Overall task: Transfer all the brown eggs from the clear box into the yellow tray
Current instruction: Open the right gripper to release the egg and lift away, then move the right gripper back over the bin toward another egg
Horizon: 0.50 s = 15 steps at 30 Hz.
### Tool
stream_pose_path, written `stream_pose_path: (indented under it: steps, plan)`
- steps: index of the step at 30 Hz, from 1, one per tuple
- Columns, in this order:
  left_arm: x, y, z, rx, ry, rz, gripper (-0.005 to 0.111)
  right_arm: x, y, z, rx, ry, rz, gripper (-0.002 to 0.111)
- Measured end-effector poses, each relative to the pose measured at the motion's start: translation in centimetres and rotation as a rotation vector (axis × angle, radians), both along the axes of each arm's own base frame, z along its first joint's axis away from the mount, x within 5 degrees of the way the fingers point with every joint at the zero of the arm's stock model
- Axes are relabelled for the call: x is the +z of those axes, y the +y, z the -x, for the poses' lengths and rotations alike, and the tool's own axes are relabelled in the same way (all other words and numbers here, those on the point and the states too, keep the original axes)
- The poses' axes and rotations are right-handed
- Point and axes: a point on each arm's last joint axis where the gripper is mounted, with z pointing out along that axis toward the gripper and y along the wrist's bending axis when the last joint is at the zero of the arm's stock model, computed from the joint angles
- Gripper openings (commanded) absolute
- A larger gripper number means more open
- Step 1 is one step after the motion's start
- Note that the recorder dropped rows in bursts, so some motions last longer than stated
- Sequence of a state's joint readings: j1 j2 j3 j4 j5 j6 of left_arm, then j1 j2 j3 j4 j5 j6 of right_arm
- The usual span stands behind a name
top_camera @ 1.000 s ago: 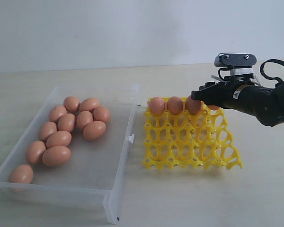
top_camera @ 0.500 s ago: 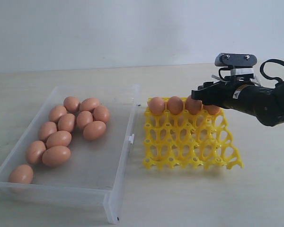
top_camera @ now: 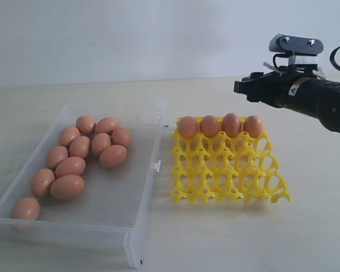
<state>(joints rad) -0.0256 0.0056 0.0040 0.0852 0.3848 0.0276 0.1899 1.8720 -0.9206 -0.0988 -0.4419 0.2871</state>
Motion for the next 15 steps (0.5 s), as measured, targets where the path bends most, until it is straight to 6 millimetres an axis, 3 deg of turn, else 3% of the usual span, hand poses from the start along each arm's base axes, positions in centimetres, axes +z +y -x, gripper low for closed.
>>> stream_pose_path:
  steps: [4, 8, 13, 15]
  plan:
    - [0.0, 0.0, 0.0, 0.000, 0.000, 0.000, 0.000, 2.7, 0.1, 0.6, 0.004, -0.046, -0.009, 0.057]
    - [0.0, 0.0, 0.0, 0.000, 0.000, 0.000, 0.000, 4.7, 1.6, 1.6, 0.044, -0.059, -0.011, 0.053]
    - [0.0, 0.0, 0.0, 0.000, 0.000, 0.000, 0.000, 4.9, 5.3, 3.2, 0.152, -0.016, 0.006, 0.047]
    - [0.0, 0.0, 0.0, 0.000, 0.000, 0.000, 0.000, 4.7, 6.9, 4.0, 0.200, 0.012, 0.016, 0.038]
